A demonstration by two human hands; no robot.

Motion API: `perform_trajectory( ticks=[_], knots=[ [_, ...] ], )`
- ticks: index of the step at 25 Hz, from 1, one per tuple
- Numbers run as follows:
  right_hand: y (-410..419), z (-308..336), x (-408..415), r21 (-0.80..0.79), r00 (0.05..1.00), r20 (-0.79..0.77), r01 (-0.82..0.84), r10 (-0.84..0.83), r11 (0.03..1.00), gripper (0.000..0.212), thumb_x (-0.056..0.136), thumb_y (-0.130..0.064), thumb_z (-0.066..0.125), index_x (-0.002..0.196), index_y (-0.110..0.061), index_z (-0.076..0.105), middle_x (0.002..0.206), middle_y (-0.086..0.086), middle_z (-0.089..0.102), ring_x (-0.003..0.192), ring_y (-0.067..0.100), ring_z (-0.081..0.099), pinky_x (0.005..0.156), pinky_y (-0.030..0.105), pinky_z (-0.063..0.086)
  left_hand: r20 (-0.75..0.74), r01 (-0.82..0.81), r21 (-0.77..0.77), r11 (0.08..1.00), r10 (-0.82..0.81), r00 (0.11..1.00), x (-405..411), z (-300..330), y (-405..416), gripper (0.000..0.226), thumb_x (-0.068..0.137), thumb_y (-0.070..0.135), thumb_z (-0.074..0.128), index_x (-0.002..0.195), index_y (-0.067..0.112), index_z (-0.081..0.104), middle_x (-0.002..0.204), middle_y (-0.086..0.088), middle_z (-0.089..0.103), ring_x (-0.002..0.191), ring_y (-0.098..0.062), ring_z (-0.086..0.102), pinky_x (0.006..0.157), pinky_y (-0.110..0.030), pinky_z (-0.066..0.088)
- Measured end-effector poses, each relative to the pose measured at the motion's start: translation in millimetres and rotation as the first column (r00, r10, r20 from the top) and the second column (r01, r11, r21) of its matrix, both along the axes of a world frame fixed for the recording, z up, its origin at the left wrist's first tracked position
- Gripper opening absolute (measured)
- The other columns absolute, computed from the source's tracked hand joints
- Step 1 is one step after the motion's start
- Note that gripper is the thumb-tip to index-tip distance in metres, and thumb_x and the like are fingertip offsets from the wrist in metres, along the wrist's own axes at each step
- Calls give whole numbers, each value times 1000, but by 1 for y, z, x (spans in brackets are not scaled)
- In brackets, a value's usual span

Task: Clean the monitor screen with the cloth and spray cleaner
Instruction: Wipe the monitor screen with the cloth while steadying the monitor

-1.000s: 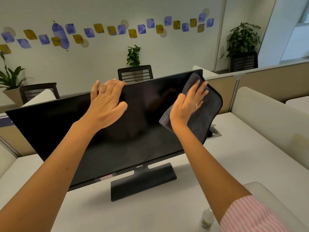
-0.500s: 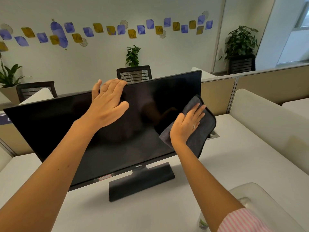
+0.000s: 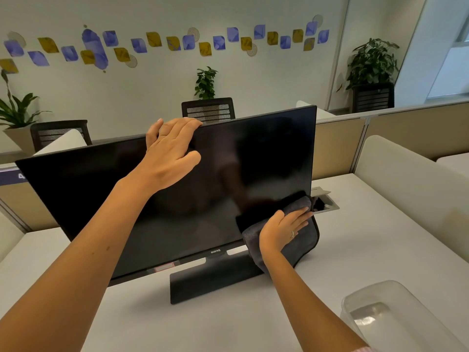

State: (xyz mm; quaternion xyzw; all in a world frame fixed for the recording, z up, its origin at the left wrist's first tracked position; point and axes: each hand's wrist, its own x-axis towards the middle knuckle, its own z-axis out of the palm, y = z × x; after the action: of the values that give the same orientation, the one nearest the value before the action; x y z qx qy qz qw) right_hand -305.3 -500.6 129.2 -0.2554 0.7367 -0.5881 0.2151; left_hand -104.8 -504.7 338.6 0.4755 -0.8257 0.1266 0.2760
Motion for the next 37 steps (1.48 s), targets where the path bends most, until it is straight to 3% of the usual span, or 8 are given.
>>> perform_trajectory(
  ticks=[8, 16, 24, 29, 33, 35, 37],
  knots=[
    [7, 20, 2, -138, 994, -103, 9, -23, 990, 56, 99, -11, 33, 150, -8, 9, 159, 12, 1, 146, 34, -1, 118, 50, 12, -18, 16, 9, 1000, -16, 1000, 8, 0, 5, 57, 73, 29, 32, 130, 25, 35, 135, 2, 44, 133, -15, 24, 113, -37, -3],
    [-24, 138, -25, -341, 871, -479, -69, -110, 937, 57, 93, -18, 25, 149, -11, 20, 158, 12, 10, 146, 34, 3, 116, 51, 6, -53, 26, 27, 999, -25, 998, 6, 1, 2, 54, 74, 30, 34, 128, 27, 36, 133, 2, 46, 132, -15, 26, 113, -37, -1],
    [-18, 147, -7, -302, 788, -612, -147, -73, 942, 60, 90, -21, 28, 149, -13, 20, 159, 12, 7, 145, 36, -1, 117, 56, 7, -68, 48, 68, 996, -44, 997, 6, 3, 1, 56, 71, 31, 35, 127, 27, 37, 132, 3, 46, 131, -15, 25, 111, -35, -2],
    [-3, 129, 47, -294, 606, -795, -380, -4, 877, 58, 90, -20, 36, 147, -15, 27, 158, 11, 13, 146, 32, -1, 117, 53, 4, -89, 57, 74, 996, -50, 995, 7, 3, 2, 59, 70, 30, 35, 129, 26, 37, 133, 2, 46, 132, -14, 25, 110, -33, -2],
    [-2, 128, 43, -264, 552, -834, -403, 2, 876, 60, 89, -20, 36, 148, -18, 24, 158, 10, 14, 145, 28, -2, 117, 50, 2, -89, 67, 96, 993, -58, 994, 7, 5, 0, 61, 69, 28, 36, 130, 27, 36, 134, 2, 46, 132, -13, 25, 110, -32, -2],
    [-4, 131, 28, -258, 565, -825, -386, 6, 886, 61, 89, -21, 33, 149, -18, 21, 158, 8, 10, 146, 26, -3, 117, 48, 1, -85, 66, 102, 993, -57, 995, 6, 4, 0, 61, 69, 27, 36, 130, 27, 36, 134, 3, 46, 132, -13, 24, 110, -32, -2],
    [-11, 137, 7, -272, 652, -758, -302, -11, 914, 63, 88, -21, 32, 150, -17, 17, 159, 8, 7, 146, 28, -3, 117, 49, 2, -83, 62, 106, 992, -53, 995, 7, 4, 0, 61, 70, 26, 36, 131, 26, 36, 134, 3, 45, 132, -13, 24, 110, -32, -2]
  ],
)
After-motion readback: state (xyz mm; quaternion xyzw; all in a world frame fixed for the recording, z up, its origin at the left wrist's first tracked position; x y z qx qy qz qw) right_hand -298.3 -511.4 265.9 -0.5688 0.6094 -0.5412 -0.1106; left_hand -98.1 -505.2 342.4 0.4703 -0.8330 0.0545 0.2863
